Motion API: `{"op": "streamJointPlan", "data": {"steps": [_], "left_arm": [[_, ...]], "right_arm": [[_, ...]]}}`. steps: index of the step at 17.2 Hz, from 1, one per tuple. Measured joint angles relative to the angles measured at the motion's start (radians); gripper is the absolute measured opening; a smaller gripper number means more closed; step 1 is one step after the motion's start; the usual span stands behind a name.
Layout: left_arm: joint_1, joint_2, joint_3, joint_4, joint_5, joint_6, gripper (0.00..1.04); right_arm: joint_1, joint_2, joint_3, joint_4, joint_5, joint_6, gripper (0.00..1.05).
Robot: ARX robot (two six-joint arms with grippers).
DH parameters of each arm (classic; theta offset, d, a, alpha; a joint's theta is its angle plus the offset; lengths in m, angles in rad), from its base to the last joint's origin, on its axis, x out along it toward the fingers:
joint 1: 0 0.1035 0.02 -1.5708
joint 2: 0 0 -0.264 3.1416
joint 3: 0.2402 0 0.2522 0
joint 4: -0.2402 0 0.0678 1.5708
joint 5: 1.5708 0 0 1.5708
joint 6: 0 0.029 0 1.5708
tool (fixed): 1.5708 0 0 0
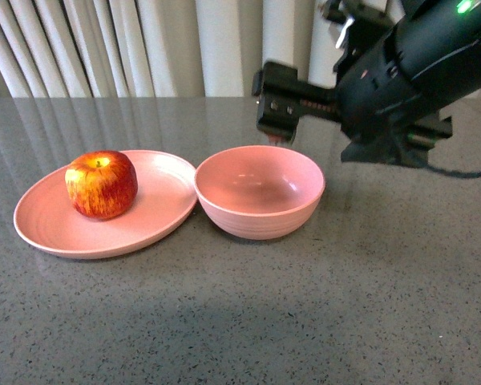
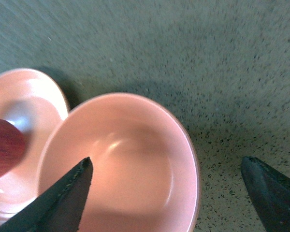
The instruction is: Move apple from plate to bowl
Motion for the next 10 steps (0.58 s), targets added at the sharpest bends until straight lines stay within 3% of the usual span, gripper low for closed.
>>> {"op": "streamJointPlan", "data": {"steps": [2,6,8,10], "left_arm": [[0.0,0.0,0.0,0.0,0.0,0.0,0.98],[0.0,0.0,0.0,0.0,0.0,0.0,0.98],[0.0,0.0,0.0,0.0,0.0,0.0,0.98],[0.0,0.0,0.0,0.0,0.0,0.0,0.98]], "right_arm": [[-0.018,-0.07,-0.029,0.024,-0.023,0.015,1.0],[-0.095,-0.468,-0.321,0.201,-0.082,0.038,0.98],[-0.134,-0.684,-0.49,0.285,-0.059,0.027,0.98],[-0.163,-0.934,-0.679,0.342,0.03,-0.017,0.98]]}}
